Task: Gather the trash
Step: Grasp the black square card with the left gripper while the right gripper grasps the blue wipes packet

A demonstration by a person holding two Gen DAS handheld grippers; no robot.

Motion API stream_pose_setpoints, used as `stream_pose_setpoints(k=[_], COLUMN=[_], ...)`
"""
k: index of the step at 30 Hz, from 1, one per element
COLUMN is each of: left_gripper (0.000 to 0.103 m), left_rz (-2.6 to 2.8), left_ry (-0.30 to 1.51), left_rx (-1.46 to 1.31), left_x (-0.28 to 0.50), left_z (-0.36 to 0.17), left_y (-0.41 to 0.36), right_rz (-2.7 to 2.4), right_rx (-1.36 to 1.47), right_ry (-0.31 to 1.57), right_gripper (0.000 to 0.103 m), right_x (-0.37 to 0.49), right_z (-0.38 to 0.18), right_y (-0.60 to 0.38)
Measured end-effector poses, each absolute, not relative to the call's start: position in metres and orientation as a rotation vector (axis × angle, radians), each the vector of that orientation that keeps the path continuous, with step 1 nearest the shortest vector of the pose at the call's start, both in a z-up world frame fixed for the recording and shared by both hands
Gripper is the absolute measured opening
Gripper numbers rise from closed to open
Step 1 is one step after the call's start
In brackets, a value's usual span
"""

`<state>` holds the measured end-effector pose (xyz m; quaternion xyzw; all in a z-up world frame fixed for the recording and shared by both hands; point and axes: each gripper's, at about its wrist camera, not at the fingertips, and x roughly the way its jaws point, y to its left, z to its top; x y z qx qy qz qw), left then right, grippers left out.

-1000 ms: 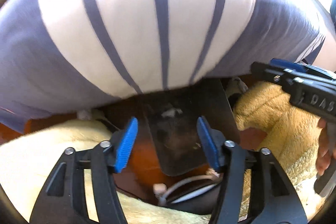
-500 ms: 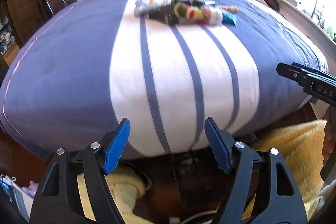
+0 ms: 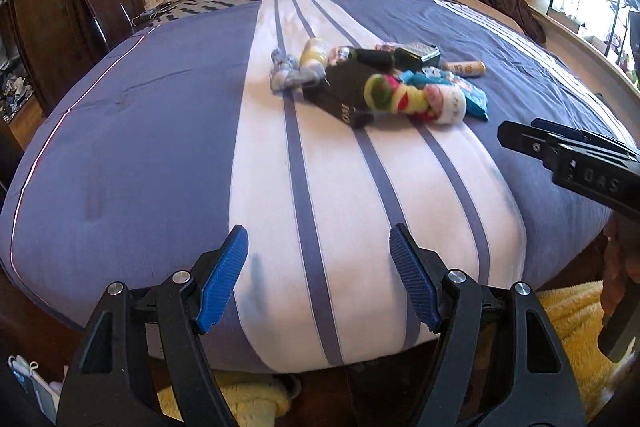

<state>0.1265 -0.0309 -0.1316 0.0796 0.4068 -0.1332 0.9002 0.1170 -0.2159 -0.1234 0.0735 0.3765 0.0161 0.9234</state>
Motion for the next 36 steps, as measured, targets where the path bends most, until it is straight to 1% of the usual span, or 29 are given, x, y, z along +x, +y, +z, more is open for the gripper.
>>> stream_pose_setpoints(k=[9,20,22,23,24,26,29,32,34,36], left_gripper=[0.069,0.069,0.072,0.072,0.072,0.072,0.073,0.075,0.079,0.08], left_rz=[-0.288,-0.313,-0.308,-0.306,-0.306,-0.308,-0.317,-0.307,-0.304,-0.31], left_ry=[0.864,0.898,0.899,0.9,0.9,0.899,0.901,0.9,0.903,0.905], left_rx=[0.134,0.106,0.105,0.103,0.102,0.104,0.108,0.126,0.137,0.138], left_x=[0.164,0.225,0.236,0.24,0.242,0.248,0.255,0.265,0.271,0.278], left_z=[-0.134,-0.147,-0.147,-0.147,-0.147,-0.147,-0.148,-0.15,-0.152,-0.152], left_y=[-0.042,-0.065,-0.066,-0.067,-0.068,-0.073,-0.082,-0.089,-0.091,-0.092], right_rz=[-0.046,-0.005,0.005,0.012,0.016,0.027,0.021,0.001,-0.017,-0.031], right_rx=[0.055,0.014,0.017,0.018,0.017,0.008,0.006,0.022,0.028,0.038], right_ry=[0.844,0.832,0.832,0.832,0.83,0.825,0.814,0.812,0.81,0.808], right_gripper=[0.062,0.062,0.062,0.061,0.058,0.056,0.05,0.05,0.05,0.05], right_x=[0.168,0.215,0.219,0.221,0.222,0.223,0.219,0.21,0.202,0.195], right_z=[-0.144,-0.143,-0.143,-0.143,-0.144,-0.143,-0.142,-0.14,-0.14,-0.14], right_y=[-0.227,-0.219,-0.221,-0.222,-0.223,-0.223,-0.228,-0.24,-0.248,-0.256])
